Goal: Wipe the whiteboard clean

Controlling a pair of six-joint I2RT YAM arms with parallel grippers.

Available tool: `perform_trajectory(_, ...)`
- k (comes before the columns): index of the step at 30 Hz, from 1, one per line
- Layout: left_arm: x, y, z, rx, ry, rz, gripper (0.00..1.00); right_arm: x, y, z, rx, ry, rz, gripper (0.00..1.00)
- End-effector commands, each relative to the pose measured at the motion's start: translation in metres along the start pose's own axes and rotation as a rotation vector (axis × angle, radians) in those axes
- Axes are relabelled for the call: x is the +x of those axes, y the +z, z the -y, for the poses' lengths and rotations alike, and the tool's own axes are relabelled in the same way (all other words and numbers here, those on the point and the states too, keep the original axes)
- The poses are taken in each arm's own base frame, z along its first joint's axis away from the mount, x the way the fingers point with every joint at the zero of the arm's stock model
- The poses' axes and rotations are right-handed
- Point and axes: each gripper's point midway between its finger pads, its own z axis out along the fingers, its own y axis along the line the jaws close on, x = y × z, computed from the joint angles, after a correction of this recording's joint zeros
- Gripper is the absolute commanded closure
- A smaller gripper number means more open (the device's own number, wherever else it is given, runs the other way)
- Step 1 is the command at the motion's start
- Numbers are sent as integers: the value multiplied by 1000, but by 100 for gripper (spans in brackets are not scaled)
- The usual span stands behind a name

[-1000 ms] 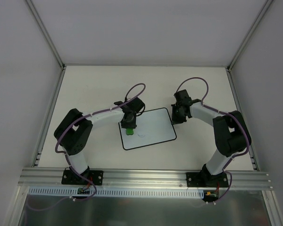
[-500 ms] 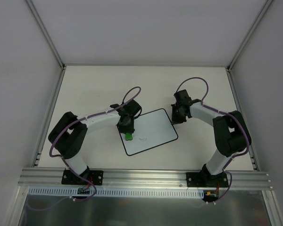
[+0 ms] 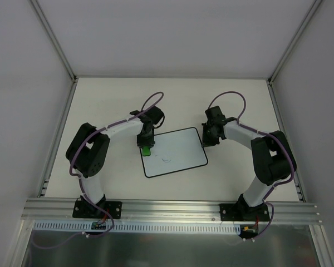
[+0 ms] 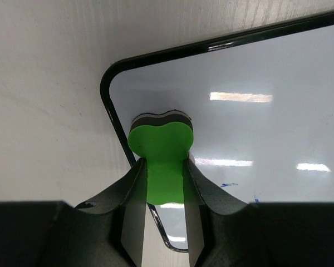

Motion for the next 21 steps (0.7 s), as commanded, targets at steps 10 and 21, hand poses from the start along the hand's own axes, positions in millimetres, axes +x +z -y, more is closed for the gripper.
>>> perform_trajectory(10, 82, -15, 112, 187, 261, -132, 100, 11, 8, 21, 116, 31, -25, 100)
perform_trajectory(21, 48, -2, 29, 2, 107, -57, 100, 10, 7, 21, 117, 33, -23, 100)
